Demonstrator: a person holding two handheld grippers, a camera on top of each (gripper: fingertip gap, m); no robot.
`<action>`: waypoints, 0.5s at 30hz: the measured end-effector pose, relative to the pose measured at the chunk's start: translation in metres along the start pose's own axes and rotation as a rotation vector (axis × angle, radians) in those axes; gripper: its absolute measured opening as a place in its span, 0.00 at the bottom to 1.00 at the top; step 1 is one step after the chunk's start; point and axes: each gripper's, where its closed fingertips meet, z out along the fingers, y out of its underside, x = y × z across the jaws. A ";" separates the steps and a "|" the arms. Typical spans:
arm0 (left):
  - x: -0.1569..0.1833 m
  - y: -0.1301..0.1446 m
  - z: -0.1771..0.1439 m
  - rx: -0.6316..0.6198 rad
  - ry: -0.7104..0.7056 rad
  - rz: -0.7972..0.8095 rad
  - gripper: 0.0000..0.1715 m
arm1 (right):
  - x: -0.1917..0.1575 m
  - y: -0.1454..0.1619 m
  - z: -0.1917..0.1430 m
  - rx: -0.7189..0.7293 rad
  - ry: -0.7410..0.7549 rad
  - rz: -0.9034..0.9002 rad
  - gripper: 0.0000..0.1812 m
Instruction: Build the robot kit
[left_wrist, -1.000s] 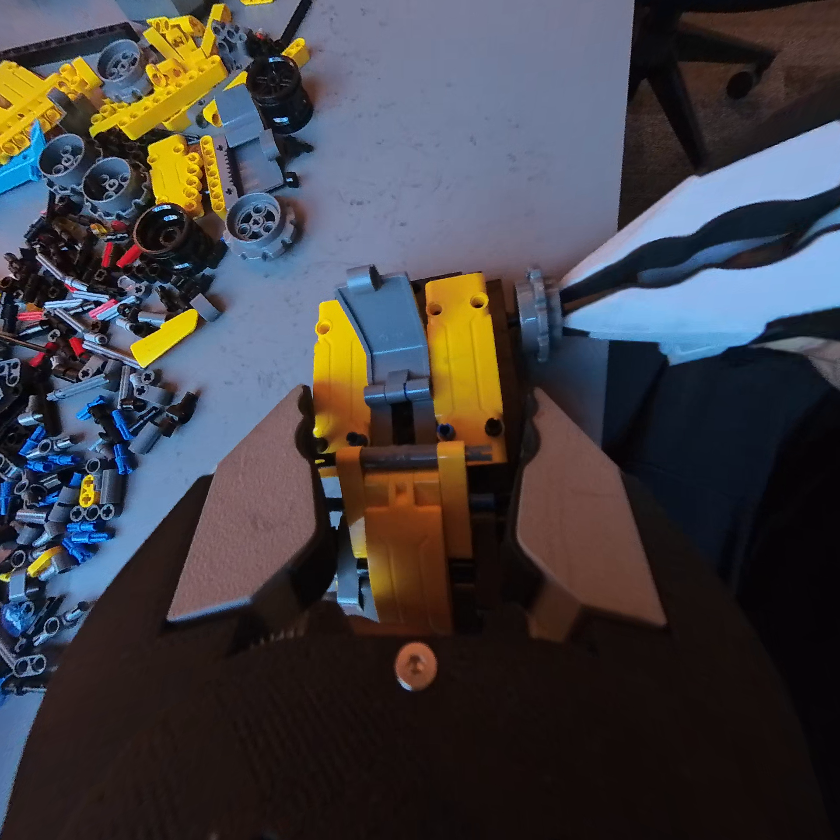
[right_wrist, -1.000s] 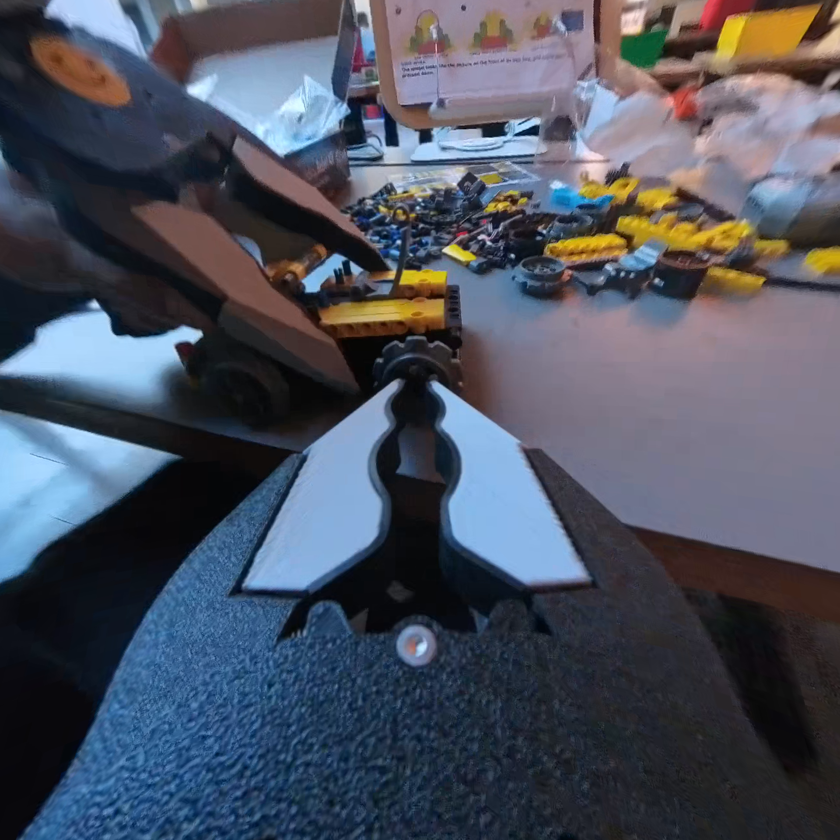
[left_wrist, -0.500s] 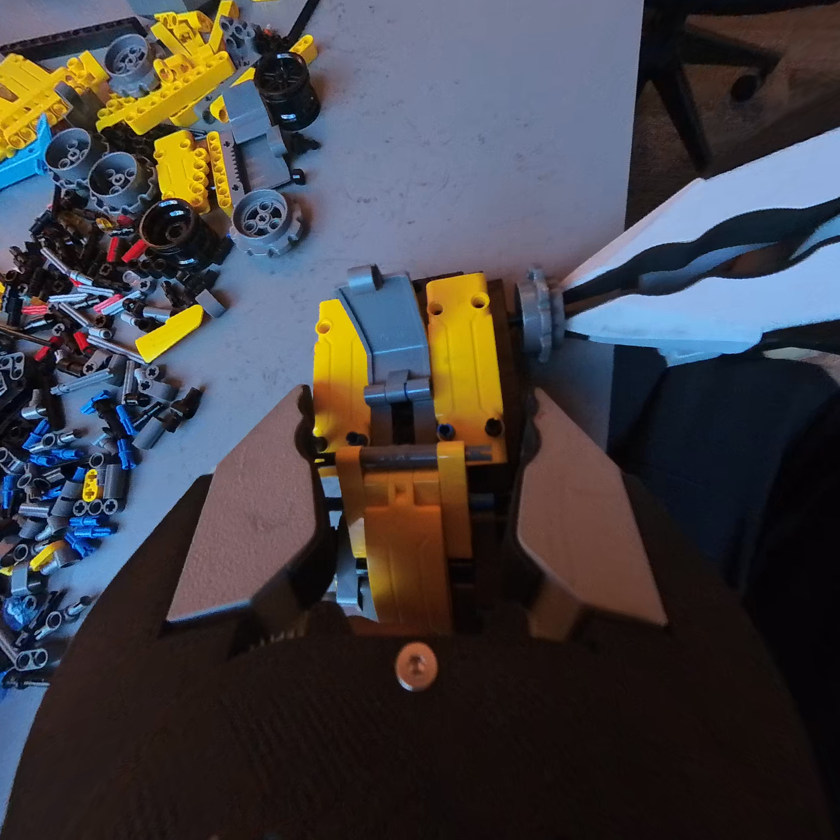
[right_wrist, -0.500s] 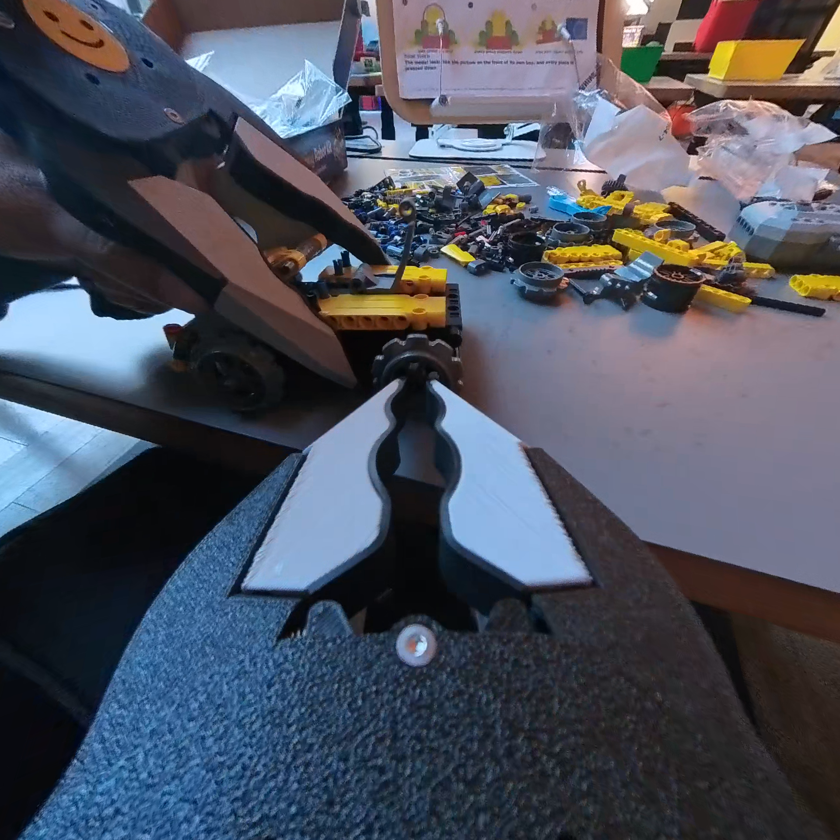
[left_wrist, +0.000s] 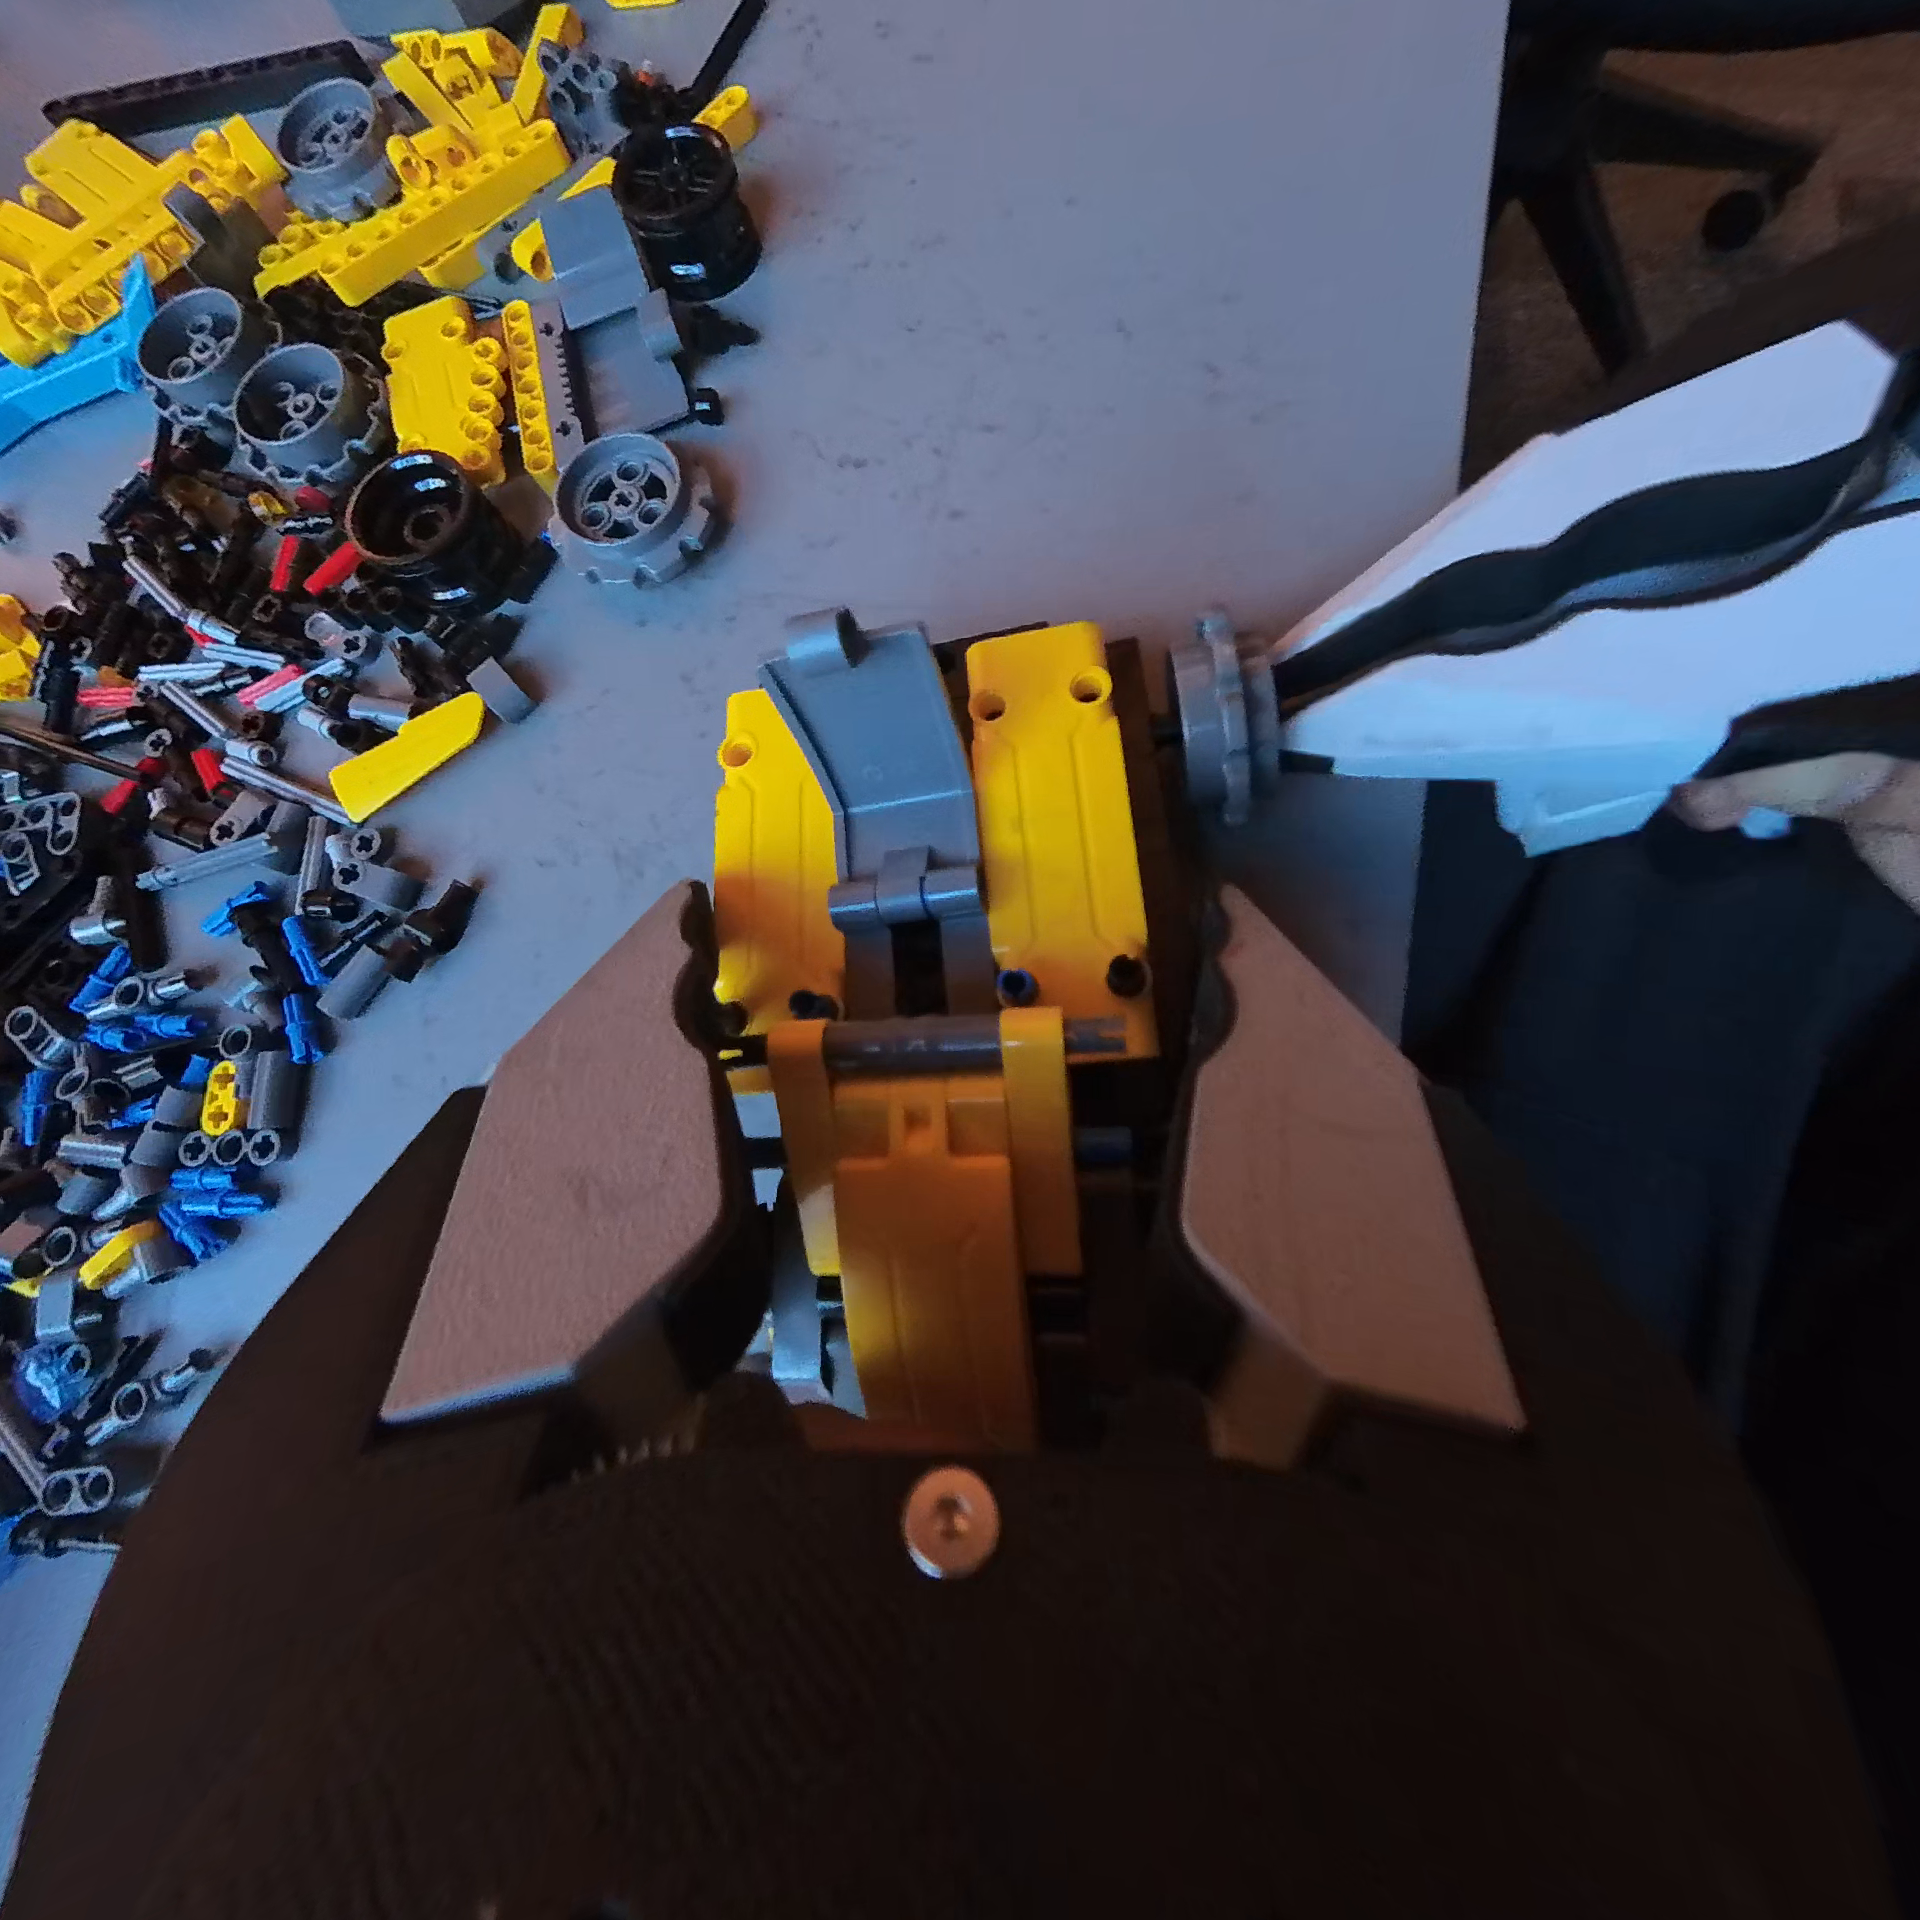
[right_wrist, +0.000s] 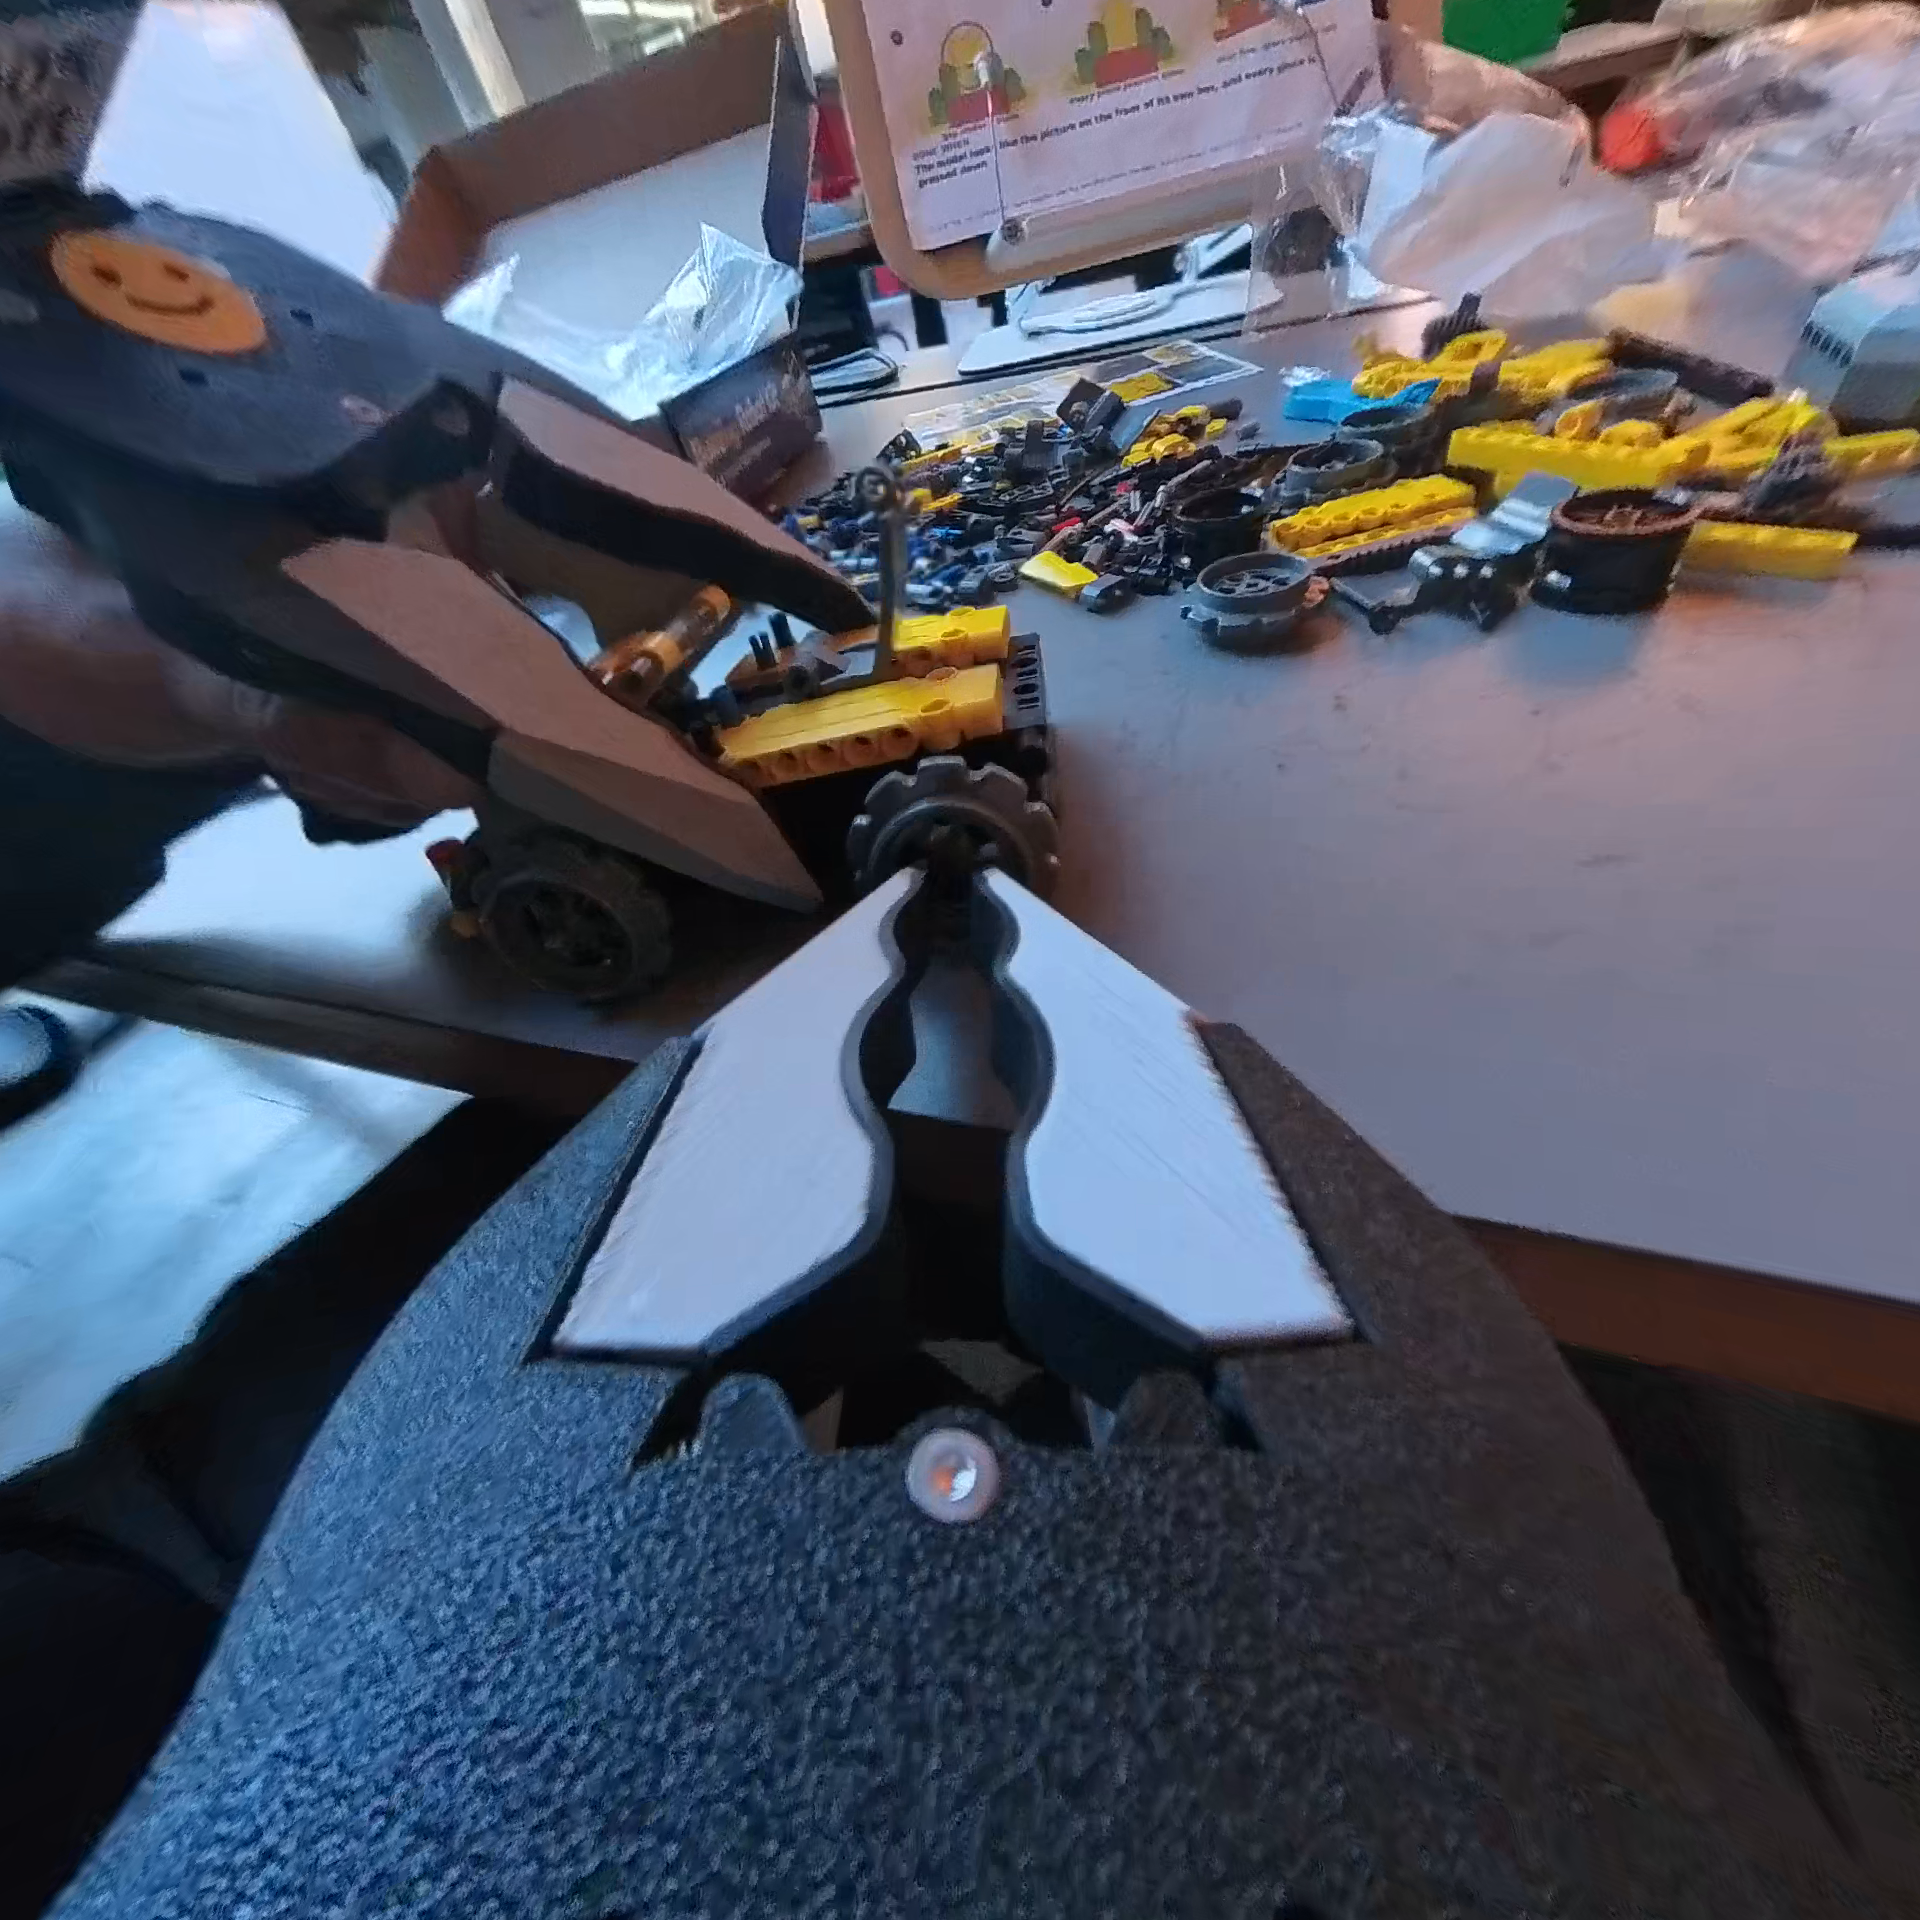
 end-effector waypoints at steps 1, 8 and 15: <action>0.000 0.000 0.000 0.000 0.000 0.001 0.52 | 0.000 0.000 0.000 -0.001 -0.007 0.020 0.03; 0.000 -0.001 0.000 0.004 -0.003 -0.012 0.52 | 0.001 0.000 0.000 -0.072 -0.018 -0.068 0.04; 0.000 -0.002 0.000 0.032 0.013 -0.017 0.52 | 0.002 0.008 -0.004 -0.092 -0.013 -0.088 0.02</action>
